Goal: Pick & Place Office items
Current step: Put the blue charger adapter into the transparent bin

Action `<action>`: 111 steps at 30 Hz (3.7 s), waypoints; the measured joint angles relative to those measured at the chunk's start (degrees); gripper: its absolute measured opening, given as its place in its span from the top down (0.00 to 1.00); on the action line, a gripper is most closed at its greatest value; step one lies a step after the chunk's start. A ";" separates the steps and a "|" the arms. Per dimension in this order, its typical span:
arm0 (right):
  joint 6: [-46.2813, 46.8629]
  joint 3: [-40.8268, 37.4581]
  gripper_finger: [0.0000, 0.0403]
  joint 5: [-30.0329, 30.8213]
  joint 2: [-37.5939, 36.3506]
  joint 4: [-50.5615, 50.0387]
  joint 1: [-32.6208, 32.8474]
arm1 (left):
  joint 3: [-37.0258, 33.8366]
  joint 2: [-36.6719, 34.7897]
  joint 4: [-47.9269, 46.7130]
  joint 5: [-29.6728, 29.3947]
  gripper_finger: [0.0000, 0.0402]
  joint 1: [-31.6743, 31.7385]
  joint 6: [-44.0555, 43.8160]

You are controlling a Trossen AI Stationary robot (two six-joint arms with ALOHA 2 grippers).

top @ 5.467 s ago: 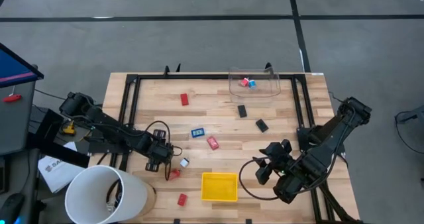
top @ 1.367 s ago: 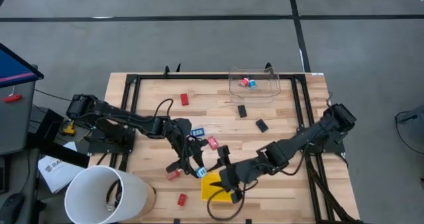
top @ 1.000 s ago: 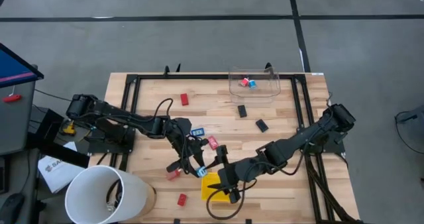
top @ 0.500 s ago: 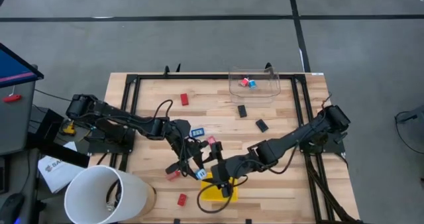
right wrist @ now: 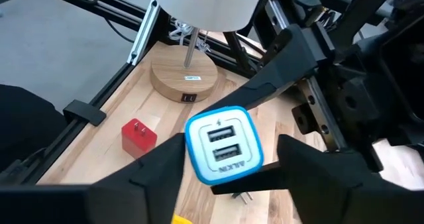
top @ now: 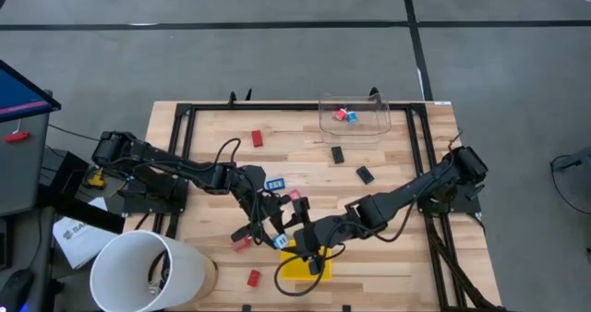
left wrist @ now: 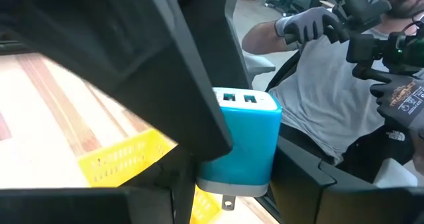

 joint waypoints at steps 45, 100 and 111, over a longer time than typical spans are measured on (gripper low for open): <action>65.82 -2.03 0.67 33.88 -13.47 -60.52 2.10 | -6.05 -10.56 -26.27 -73.20 0.47 -1.41 1.43; 40.33 -9.35 0.67 -4.35 1.94 -39.60 -72.98 | -9.68 -21.14 -20.57 -62.77 0.50 -0.57 6.84; 39.43 -9.66 0.67 -4.40 1.90 -35.68 -73.50 | -9.68 -21.11 -20.57 -63.04 0.50 -0.55 6.82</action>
